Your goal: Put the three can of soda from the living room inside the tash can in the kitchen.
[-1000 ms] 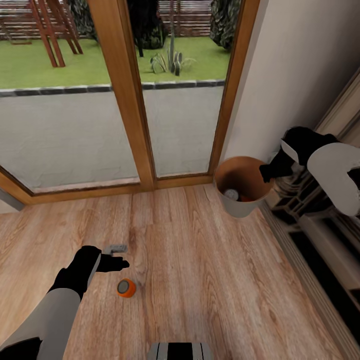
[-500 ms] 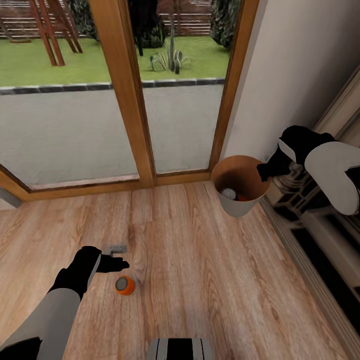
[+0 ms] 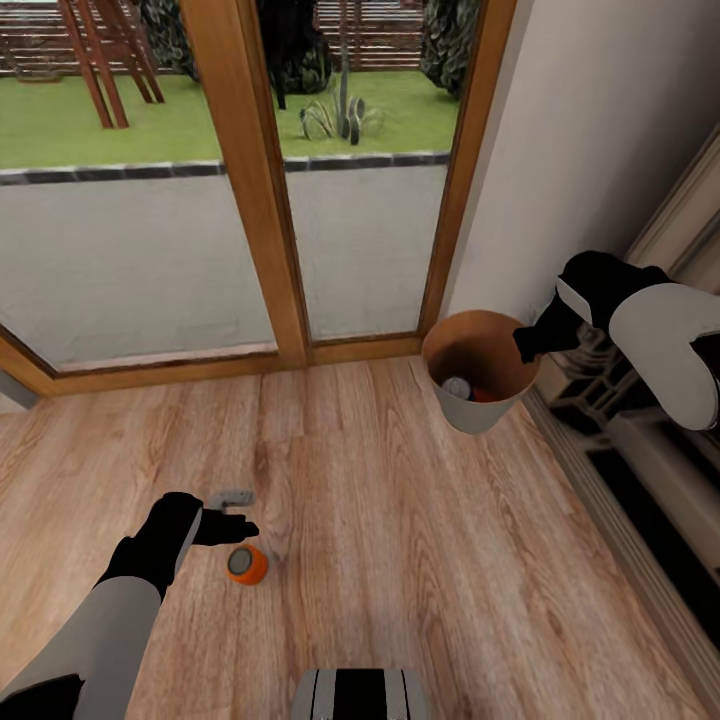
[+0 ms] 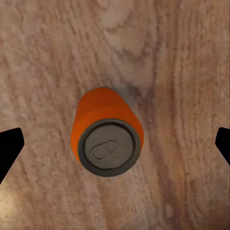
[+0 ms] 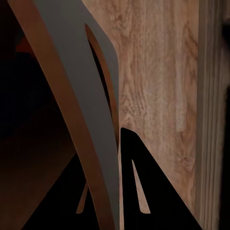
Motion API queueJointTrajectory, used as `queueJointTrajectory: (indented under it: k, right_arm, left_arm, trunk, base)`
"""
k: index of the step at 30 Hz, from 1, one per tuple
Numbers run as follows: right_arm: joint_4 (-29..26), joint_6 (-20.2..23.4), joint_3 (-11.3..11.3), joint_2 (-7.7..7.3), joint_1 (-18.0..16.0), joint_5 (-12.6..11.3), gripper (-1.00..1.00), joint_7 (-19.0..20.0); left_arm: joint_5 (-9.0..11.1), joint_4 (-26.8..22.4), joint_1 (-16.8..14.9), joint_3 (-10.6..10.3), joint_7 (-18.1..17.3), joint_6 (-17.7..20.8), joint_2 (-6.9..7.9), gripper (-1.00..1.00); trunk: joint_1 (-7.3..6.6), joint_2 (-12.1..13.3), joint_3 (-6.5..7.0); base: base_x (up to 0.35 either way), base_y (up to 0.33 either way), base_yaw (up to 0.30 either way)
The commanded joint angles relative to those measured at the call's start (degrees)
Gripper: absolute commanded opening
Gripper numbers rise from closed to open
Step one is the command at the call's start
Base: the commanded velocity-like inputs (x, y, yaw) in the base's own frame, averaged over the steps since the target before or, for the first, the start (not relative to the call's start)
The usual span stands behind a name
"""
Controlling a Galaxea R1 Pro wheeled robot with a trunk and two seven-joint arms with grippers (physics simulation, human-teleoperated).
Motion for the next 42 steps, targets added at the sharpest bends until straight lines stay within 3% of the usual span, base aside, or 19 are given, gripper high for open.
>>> queueJointTrajectory:
  k: [1, 31, 42]
  right_arm:
    - [-0.02, 0.11, -0.63, 0.03, -0.05, -0.70, -1.00, 0.30]
    - [-0.02, 0.11, -0.72, -0.03, -0.03, -0.70, -1.00, 0.30]
    - [-0.02, 0.11, -0.55, 0.04, -0.04, -0.70, -1.00, 0.30]
  left_arm:
    - [0.01, 0.00, 0.00, 0.00, 0.01, -0.01, 0.01, 1.00]
    - [0.01, -0.60, 0.00, 0.00, -0.03, -0.01, 0.07, 1.00]
    - [0.01, -0.64, 0.00, 0.00, -0.05, -0.01, 0.05, 1.00]
  trunk:
    - [0.21, -0.42, -0.17]
    - [1.32, -1.49, -6.75]
    - [1.34, -1.50, -6.97]
  base:
    - [0.000, 0.000, 0.000]
    - [0.000, 0.000, 0.000]
    - [0.000, 0.000, 0.000]
